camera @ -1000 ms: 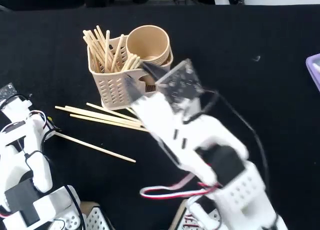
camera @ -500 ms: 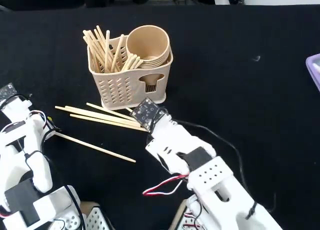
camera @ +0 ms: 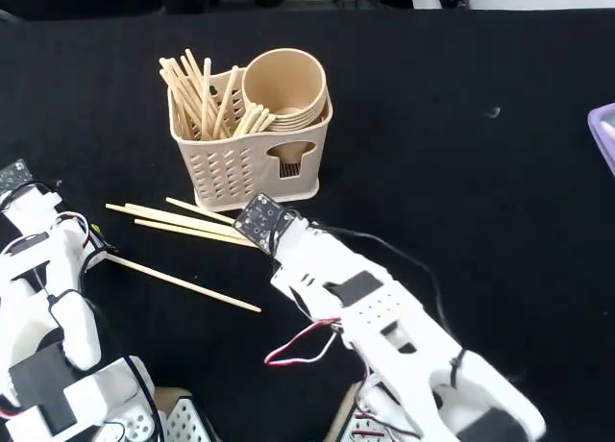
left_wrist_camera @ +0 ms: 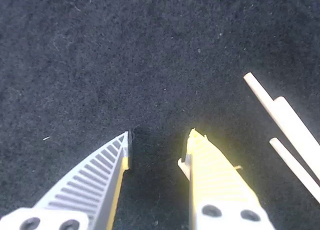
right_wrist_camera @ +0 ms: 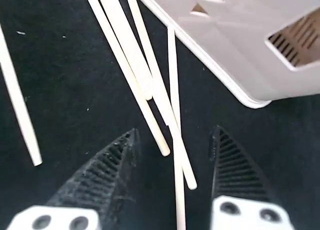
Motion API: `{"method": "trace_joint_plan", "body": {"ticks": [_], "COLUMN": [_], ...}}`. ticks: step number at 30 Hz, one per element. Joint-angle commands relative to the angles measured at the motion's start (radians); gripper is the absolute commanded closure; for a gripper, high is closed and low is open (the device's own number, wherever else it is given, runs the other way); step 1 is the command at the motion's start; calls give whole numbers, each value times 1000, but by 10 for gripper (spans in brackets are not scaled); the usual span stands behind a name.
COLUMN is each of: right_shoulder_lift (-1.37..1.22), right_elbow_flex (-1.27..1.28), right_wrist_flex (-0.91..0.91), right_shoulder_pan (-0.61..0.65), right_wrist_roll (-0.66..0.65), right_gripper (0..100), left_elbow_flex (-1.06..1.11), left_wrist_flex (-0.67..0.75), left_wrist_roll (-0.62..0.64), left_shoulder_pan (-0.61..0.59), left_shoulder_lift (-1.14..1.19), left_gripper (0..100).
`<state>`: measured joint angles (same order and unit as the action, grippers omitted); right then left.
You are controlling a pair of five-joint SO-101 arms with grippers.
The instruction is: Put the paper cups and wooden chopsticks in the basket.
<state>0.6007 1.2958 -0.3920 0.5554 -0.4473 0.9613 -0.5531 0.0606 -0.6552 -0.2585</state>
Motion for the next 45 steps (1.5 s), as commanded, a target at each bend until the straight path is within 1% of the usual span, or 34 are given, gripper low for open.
{"method": "trace_joint_plan", "body": {"ticks": [1, 6, 11, 13, 16, 17, 18, 23, 26, 30, 35, 39, 41, 43, 45], "right_shoulder_lift": [-76, -203, -288, -306, -306, -300, -288, -163, -50, 62, 87, 90, 85, 85, 85], "right_elbow_flex": [-19, -99, -186, -199, -199, -196, -193, -120, -48, -12, -39, -53, -77, -99, -119], "right_wrist_flex": [72, 68, -46, -60, -58, -63, -64, -64, -94, -201, -339, -359, -368, -368, -359], "right_shoulder_pan": [9, 9, 9, 9, 12, 12, 12, 35, 104, 199, 210, 207, 207, 207, 218], "right_wrist_roll": [-14, -15, -15, -18, -54, -57, -55, -55, -55, -55, -68, -121, -98, -37, -5], "right_gripper": [769, 770, 781, 841, 978, 992, 977, 988, 988, 988, 987, 982, 946, 862, 791], "left_elbow_flex": [-16, -16, -16, -16, -16, -16, -16, -16, -16, -16, -16, -16, -16, -16, -16], "left_wrist_flex": [2, 2, 2, 2, 2, 2, 2, 2, 3, 3, 3, 3, 3, 3, 3], "left_wrist_roll": [-12, -12, -12, -12, -12, -12, -12, -12, -12, -12, -12, -12, -12, -12, -12], "left_shoulder_pan": [12, 12, 12, 12, 12, 12, 12, 12, 12, 12, 12, 12, 12, 12, 12], "left_shoulder_lift": [-8, -8, -8, -8, -8, -8, -8, -8, -8, -8, -8, -8, -8, -8, -8], "left_gripper": [809, 809, 809, 809, 809, 809, 809, 809, 809, 809, 809, 809, 809, 809, 809]}}
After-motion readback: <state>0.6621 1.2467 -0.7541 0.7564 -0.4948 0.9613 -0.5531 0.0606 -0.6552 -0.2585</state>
